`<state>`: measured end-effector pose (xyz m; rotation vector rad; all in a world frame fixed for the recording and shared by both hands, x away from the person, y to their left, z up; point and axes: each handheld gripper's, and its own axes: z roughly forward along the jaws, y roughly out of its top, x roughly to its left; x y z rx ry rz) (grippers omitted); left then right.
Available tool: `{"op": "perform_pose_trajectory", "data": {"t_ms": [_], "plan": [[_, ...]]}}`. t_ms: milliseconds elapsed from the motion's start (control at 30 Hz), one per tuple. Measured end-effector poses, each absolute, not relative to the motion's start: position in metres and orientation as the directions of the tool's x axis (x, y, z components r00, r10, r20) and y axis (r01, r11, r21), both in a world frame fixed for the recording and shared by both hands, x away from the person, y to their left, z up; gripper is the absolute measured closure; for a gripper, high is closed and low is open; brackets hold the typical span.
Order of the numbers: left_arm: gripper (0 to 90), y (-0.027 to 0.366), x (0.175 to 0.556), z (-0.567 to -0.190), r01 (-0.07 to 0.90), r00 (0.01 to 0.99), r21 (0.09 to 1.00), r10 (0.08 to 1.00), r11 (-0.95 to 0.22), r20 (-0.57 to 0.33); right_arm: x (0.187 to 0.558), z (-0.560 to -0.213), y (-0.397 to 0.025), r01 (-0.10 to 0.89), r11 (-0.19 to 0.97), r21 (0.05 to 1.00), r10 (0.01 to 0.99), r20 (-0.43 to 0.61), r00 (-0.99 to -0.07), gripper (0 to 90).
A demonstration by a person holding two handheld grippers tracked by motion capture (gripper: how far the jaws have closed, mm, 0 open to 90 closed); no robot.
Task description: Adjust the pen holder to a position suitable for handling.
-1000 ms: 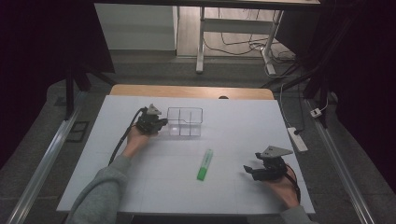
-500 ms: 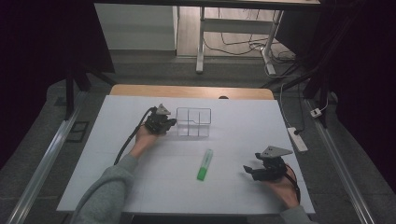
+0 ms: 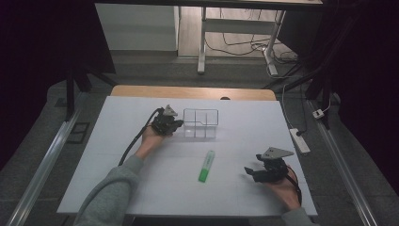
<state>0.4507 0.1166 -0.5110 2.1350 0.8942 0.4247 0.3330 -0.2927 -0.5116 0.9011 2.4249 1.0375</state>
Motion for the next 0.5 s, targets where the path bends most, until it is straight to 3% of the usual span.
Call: {"op": "perform_pose_trajectory", "data": {"t_ms": [500], "plan": [[88.9, 0.1106, 0.4529, -0.5132, 0.461, 0.706, 0.757, 0.708, -0.463, 0.003, 0.333, -0.5113, -0.2933, 0.415, 0.529, 0.74, 0.675, -0.07, -0.735, 25.9]]}}
